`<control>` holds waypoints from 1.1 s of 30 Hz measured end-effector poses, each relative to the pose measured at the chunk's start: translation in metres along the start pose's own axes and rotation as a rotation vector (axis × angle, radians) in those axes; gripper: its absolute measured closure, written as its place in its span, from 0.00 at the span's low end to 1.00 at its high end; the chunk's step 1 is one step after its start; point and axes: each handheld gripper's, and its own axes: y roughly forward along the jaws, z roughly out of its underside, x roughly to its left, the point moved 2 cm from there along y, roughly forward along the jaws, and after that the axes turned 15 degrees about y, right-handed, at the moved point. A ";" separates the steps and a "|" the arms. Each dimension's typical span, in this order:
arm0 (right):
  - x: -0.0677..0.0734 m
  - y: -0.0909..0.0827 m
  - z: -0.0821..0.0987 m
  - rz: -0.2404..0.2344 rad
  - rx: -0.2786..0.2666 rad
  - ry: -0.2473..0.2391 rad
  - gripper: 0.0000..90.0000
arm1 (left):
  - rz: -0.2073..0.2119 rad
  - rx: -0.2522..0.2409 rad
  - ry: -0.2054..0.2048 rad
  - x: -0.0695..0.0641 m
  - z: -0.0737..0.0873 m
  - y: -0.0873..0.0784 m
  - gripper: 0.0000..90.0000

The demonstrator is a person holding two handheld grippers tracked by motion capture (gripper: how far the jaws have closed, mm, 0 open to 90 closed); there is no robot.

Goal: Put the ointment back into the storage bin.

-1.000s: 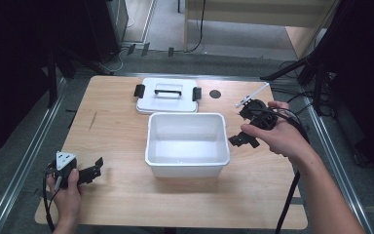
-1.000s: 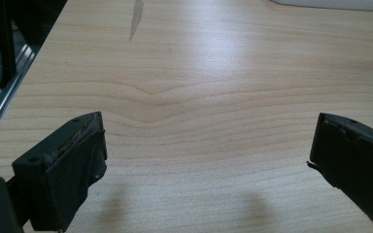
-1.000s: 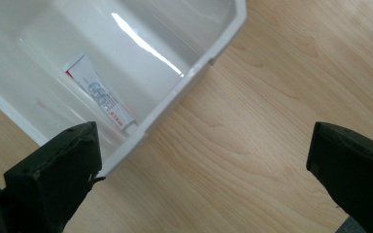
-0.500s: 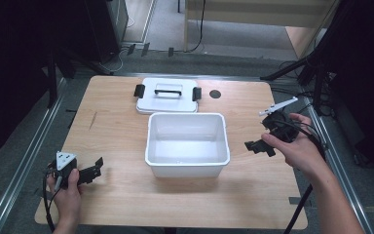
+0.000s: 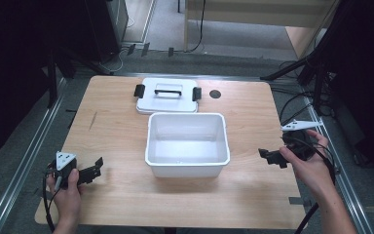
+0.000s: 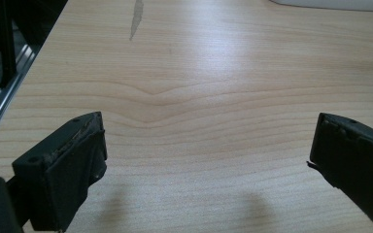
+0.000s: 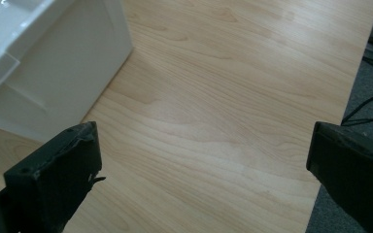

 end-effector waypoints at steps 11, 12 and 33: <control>-0.019 0.005 0.040 0.025 -0.110 0.049 0.00 | 0.000 -0.001 -0.001 0.000 0.000 0.000 0.01; -0.020 0.006 0.044 0.023 -0.120 0.051 0.00 | 0.001 0.000 0.002 0.000 0.000 0.000 0.01; -0.051 0.016 0.120 0.036 -0.290 0.174 0.00 | -0.004 -0.002 0.007 -0.001 0.000 0.000 0.01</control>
